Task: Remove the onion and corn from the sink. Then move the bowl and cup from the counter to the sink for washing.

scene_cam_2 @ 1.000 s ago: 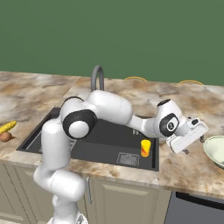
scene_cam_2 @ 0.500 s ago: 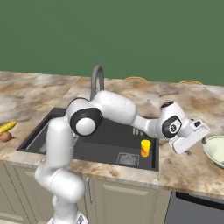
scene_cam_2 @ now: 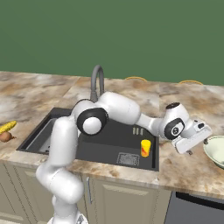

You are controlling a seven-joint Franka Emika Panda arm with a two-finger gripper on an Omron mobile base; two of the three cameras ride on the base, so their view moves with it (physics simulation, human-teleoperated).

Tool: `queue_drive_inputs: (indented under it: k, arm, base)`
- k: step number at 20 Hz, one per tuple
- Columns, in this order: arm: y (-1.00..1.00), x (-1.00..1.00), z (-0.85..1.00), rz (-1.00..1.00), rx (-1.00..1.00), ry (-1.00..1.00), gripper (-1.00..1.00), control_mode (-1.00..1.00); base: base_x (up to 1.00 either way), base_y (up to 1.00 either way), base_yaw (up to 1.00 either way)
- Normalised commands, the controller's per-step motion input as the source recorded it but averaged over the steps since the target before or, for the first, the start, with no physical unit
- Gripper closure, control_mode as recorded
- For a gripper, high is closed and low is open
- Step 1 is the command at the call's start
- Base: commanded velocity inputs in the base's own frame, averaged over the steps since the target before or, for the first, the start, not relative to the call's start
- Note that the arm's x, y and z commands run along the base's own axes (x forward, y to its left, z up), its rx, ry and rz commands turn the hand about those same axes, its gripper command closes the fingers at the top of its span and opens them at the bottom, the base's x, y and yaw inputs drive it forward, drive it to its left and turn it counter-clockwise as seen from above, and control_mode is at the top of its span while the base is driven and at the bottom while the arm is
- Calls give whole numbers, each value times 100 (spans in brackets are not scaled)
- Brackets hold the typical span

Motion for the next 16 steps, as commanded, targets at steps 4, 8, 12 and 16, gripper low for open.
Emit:
queue_drive_inputs:
  k: [4, 8, 12, 16]
  arm:
    - [-18, 16, -8, 0, 3, 0, -100, -100]
    - [-21, 15, -8, 0, 1, 0, -100, -100]
    - [-20, 15, -12, 0, 2, 0, -100, -100]
    - [-13, 17, -18, 0, 5, 0, -100, -100]
  base:
    - [0, 0, 0]
    - [0, 0, 0]
    - [0, 0, 0]
    - [0, 0, 0]
